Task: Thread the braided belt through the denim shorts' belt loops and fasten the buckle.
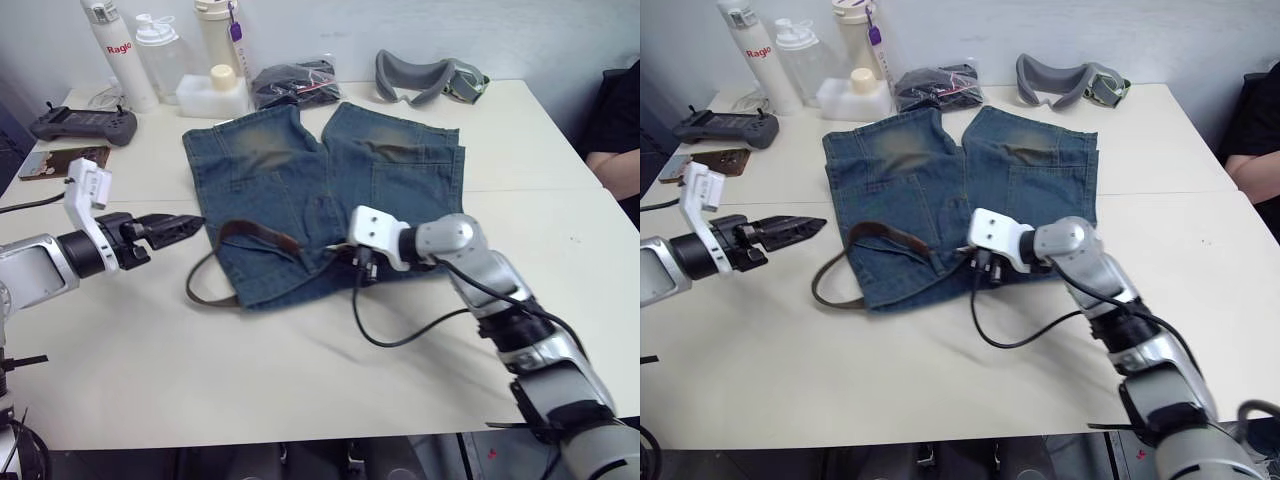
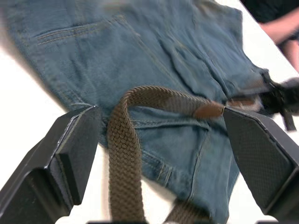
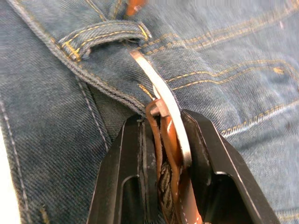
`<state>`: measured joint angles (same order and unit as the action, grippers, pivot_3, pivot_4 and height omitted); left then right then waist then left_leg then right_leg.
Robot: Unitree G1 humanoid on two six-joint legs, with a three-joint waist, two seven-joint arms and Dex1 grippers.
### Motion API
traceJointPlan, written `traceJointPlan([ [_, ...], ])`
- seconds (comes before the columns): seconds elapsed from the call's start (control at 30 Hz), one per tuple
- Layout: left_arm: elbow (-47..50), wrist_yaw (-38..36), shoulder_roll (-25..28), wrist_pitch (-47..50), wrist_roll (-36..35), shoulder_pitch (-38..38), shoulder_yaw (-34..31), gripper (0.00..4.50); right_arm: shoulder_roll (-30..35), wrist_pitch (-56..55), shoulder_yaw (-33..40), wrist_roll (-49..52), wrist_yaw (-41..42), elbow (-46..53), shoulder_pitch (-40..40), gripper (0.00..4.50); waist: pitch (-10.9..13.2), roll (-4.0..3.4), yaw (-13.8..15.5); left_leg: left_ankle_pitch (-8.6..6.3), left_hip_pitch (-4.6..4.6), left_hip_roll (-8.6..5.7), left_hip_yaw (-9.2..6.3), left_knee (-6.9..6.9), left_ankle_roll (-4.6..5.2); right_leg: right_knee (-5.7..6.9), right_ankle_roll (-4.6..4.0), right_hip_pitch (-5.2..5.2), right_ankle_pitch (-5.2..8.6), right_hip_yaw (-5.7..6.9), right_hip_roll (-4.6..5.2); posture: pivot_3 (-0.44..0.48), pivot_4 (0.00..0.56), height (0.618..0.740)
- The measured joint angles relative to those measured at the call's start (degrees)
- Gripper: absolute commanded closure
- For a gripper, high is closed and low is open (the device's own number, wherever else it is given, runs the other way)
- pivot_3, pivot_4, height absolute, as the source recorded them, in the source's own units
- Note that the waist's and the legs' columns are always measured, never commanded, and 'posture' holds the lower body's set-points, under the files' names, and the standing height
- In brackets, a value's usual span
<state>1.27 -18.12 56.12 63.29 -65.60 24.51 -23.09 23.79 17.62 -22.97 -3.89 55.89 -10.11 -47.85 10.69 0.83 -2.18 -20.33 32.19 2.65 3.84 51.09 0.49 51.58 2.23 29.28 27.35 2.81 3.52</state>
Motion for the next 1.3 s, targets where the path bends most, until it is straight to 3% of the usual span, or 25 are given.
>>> traceJointPlan([
  [0.17, -1.84, -0.32, 0.08, 0.04, 3.37, 0.37, -1.31, 0.0, -3.1, 1.12, -0.7, -0.6, -0.58, -1.73, -1.24, 3.91, -0.04, 0.06, 0.22, 0.01, 0.06, 0.0, 0.01, 0.02, -0.03, 0.07, -0.01, 0.08, 0.01, -0.01, 0.02, 0.0, 0.15, 0.656],
  [0.2, -1.84, -0.5, 0.08, 0.17, 3.69, 0.37, -1.33, 0.0, -3.2, 2.56, -0.41, -0.28, -0.46, -1.24, -1.2, 2.86, -0.05, 0.08, 0.27, 0.01, 0.06, 0.0, 0.01, 0.03, -0.03, 0.07, -0.01, 0.07, 0.01, -0.01, 0.02, 0.0, 0.15, 0.656],
  [0.4, -2.18, -0.61, -0.88, 4.53, 3.46, 1.02, -2.92, 0.0, 0.68, 14.61, 3.47, 5.69, 3.27, 8.6, 1.22, 0.07, -0.05, 0.09, 0.67, 0.01, 0.08, 0.0, -0.01, 0.04, -0.03, 0.07, -0.03, 0.06, 0.01, 0.0, 0.05, 0.0, 0.15, 0.656],
  [0.53, -4.36, 1.96, -3.45, 9.5, 1.14, 4.71, -4.83, 0.0, 2.35, 24.89, 9.52, 13.08, 4.62, 15.24, 0.36, 0.07, -0.07, 0.11, 0.71, 0.0, 0.06, 0.0, -0.04, 0.04, -0.02, 0.07, -0.03, 0.02, 0.01, 0.02, 0.05, 0.0, 0.15, 0.656],
  [0.63, -10.41, 7.4, -6.34, 16.48, -3.98, 10.7, -8.6, 0.0, -1.13, 28.48, 11.95, 16.03, 1.93, 15.53, -2.56, 0.07, -0.09, 0.15, 0.49, 0.01, 0.02, 0.01, -0.04, 0.04, -0.03, 0.12, -0.03, 0.02, 0.01, 0.02, 0.04, 0.0, 0.15, 0.656],
  [0.83, -18.18, 16.79, -6.7, 27.99, -14.11, 16.53, -12.9, 0.0, -13.12, 24.01, 8.31, 13.44, -7.03, 1.32, -5.64, 0.07, -0.15, 0.25, 0.0, 0.05, 0.07, 0.01, 0.03, 0.02, -0.09, 0.33, -0.03, 0.22, 0.02, 0.0, 0.04, 0.0, 0.15, 0.656],
  [1.0, -16.53, 22.46, -3.01, 29.09, -23.65, 10.64, -12.91, 0.0, -19.34, 19.98, 7.12, 12.52, -10.49, -9.19, -8.7, 0.07, -0.16, 0.31, -0.26, 0.01, 0.07, 0.0, 0.03, 0.06, -0.14, 0.35, -0.03, 0.23, 0.02, -0.02, 0.07, 0.0, 0.15, 0.656],
  [1.1, -11.98, 24.69, -0.24, 26.97, -31.7, 2.84, -12.74, 0.0, -21.1, 17.79, 7.17, 11.62, -12.0, -15.05, -9.79, 0.88, -0.17, 0.32, -0.49, -0.01, 0.07, 0.0, -0.01, 0.08, -0.17, 0.38, -0.06, 0.25, 0.03, -0.02, 0.1, 0.0, 0.15, 0.656],
  [1.2, -7.49, 27.42, 1.72, 20.69, -42.14, -5.45, -11.74, 0.0, -22.56, 15.89, 7.54, 11.49, -12.5, -19.28, -10.01, 2.53, -0.17, 0.32, -0.34, -0.04, 0.09, -0.02, -0.03, 0.15, -0.17, 0.37, -0.08, 0.24, 0.04, -0.01, 0.17, 0.0, 0.15, 0.656],
  [1.3, -4.17, 26.08, 0.59, 16.79, -45.22, -8.15, -11.47, 0.0, -23.61, 14.4, 7.59, 11.47, -12.2, -20.87, -10.09, 3.86, -0.17, 0.32, -0.06, -0.05, 0.11, -0.03, -0.03, 0.18, -0.17, 0.35, -0.15, 0.24, 0.07, 0.01, 0.17, 0.0, 0.15, 0.656],
])
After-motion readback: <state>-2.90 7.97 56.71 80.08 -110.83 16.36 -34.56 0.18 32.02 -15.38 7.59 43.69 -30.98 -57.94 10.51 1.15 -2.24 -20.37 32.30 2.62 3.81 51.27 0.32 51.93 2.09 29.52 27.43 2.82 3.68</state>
